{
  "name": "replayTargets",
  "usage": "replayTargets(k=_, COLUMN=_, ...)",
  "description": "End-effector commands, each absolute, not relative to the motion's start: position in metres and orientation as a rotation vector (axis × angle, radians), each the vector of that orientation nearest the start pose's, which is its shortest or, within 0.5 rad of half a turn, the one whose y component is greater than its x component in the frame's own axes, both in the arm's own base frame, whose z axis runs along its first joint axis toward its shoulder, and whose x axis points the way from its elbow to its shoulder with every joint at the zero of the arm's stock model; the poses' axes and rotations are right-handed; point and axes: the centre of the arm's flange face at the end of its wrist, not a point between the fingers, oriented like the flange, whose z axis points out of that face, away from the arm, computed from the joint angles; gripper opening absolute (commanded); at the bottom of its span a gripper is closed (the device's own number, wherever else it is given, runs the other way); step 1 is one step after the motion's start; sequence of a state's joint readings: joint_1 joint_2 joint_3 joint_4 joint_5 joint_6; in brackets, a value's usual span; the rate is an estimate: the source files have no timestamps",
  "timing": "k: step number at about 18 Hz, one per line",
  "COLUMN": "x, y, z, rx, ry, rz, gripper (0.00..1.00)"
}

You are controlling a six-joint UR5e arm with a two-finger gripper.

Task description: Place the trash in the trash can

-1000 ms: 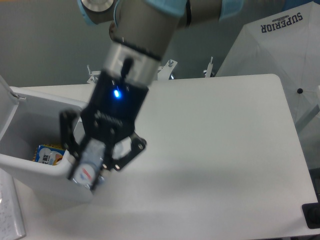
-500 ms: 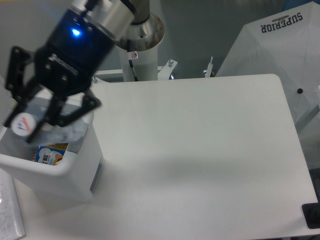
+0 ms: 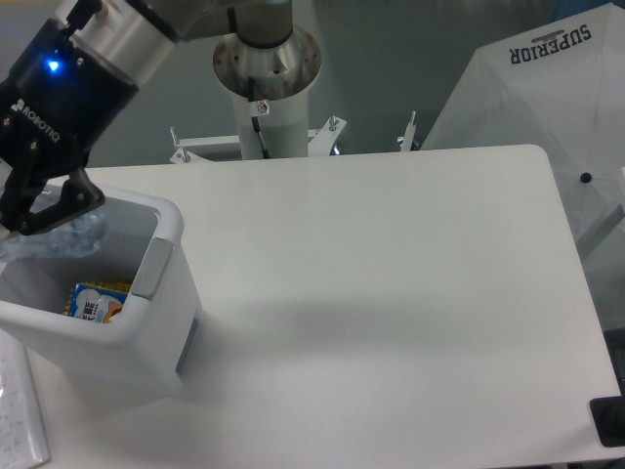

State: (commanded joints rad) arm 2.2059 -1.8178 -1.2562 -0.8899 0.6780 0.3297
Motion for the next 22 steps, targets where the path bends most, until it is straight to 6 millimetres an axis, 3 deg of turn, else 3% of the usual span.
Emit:
replayTargets(k=1, x=-0.192, y=0.617, z=0.617, rx=-2.083, ry=0.083, rz=-0.487, gripper=0.45)
replayTargets(k=3, x=-0.191, y=0.616, z=0.608, rx=-2.087, ry=0.110, rz=-0.480, gripper=0.88)
replayTargets(k=4, x=-0.187, y=0.611, z=0.609, rx=-2.086, ry=0.119, rz=-0.474, gripper=0.99)
replayTargets(k=9, x=-0.192, y=0.599, z=0.598, rx=-2.102, ry=0.120, rz=-0.450, gripper=1.00)
replayTargets(k=14, x=-0.283, y=0.563, z=0.587, rx=-2.110, ry=-0.033, rz=-0.361, gripper=1.00)
replayTargets(k=17, x=-0.330, y=0.541, z=0.565, rx=-2.134, ry=-0.143, rz=-0.334, gripper=1.00)
replayTargets(k=22, x=-0.428, y=0.495, z=0.536, rx=-2.159, ry=-0.349, rz=-0.238, gripper=1.00)
